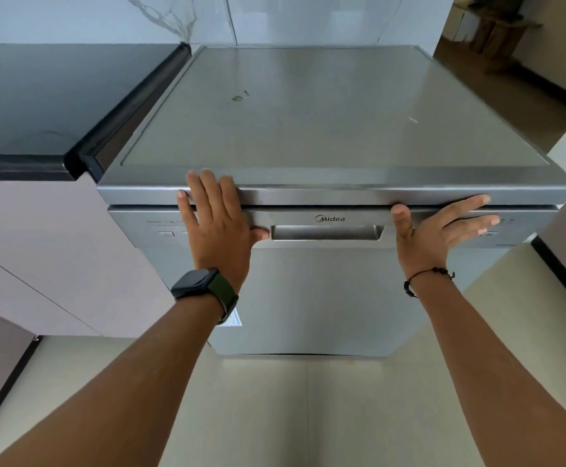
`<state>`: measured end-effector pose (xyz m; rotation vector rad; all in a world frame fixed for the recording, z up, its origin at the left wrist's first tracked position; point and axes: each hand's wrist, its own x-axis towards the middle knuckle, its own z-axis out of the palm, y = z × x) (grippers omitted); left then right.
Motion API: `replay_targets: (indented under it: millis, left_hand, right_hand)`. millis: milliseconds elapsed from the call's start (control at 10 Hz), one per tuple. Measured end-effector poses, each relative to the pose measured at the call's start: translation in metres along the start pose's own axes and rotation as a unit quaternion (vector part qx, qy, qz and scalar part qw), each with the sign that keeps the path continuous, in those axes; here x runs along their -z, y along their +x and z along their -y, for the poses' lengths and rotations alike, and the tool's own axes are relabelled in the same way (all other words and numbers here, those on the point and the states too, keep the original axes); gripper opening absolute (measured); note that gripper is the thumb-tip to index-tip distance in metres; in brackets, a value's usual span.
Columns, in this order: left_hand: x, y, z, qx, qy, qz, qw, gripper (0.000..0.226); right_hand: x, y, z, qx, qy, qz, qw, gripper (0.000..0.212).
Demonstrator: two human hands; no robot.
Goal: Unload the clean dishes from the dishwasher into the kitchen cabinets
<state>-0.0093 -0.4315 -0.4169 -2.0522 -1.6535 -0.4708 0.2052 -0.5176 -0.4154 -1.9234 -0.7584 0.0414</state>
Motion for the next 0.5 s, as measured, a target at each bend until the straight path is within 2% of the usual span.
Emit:
replay_targets:
  millis: [100,200,300,400,500]
  left_hand:
    - [0.008,-0.001,-0.002,0.002,-0.013,0.041,0.999,0.106]
    - [0.040,0.001,0.006,-0.028,0.008,0.096,0.995,0.080]
    - [0.069,0.009,0.018,-0.090,-0.002,0.184,0.979,0.074]
    - [0.114,0.011,0.026,-0.123,-0.003,0.236,0.964,0.074]
    - [0.165,0.005,0.030,-0.144,-0.021,0.219,0.965,0.075]
  right_hand:
    - [0.010,-0.002,0.011,-0.053,-0.021,0.039,0.998,0.129]
    - [0.027,0.008,0.033,-0.144,-0.084,0.104,0.980,0.114]
    - [0.044,0.012,0.062,-0.150,-0.149,0.175,0.962,0.106]
    - [0.067,0.003,0.103,-0.050,-0.248,0.264,0.931,0.090]
    - [0.099,-0.002,0.151,-0.002,-0.266,0.276,0.924,0.086]
